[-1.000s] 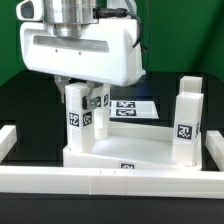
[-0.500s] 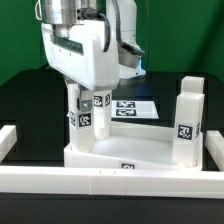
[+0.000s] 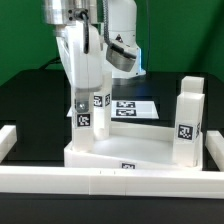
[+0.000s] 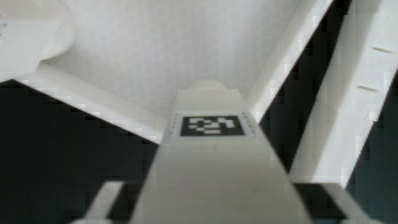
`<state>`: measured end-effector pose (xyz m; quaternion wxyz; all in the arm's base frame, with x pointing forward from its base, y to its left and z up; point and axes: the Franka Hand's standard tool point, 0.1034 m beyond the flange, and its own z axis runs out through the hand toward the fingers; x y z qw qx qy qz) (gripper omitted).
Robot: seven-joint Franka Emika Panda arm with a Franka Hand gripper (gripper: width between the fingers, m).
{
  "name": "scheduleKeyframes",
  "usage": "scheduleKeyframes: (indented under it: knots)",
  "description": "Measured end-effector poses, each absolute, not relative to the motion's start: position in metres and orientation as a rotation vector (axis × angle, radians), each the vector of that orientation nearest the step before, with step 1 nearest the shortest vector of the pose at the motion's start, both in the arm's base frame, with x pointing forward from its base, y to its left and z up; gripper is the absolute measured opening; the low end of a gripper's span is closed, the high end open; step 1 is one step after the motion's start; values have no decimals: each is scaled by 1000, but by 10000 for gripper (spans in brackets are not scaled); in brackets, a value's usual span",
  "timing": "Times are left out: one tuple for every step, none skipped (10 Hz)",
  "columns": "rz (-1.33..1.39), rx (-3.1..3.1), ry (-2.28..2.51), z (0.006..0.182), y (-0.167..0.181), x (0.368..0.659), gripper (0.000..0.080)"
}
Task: Assemble desk
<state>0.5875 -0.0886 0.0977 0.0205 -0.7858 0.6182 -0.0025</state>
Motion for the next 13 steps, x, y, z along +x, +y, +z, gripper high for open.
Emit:
scheduleKeyframes:
  knots:
    - [-9,-2506,1835,97,-86,587,526]
    - [-10,-2606,1706,96,-82,586,610]
    - [-13,-2693,1565,97,-80,587,610]
    - [-17,-2752,1455,99,-78,588,642]
    - [-21,-2803,1352,100,-78,588,647]
    - [-26,-2865,1213,101,-78,588,647]
    - [-29,-2906,1115,101,-78,589,649]
    - [-42,-2965,954,101,-79,590,649]
    - [-61,-3018,789,100,-81,590,649]
    - [-69,-3051,666,100,-81,591,649]
    - [-79,-3090,489,99,-81,592,649]
    - [-81,-3108,378,99,-81,592,649]
    - [-81,-3119,297,99,-82,591,649]
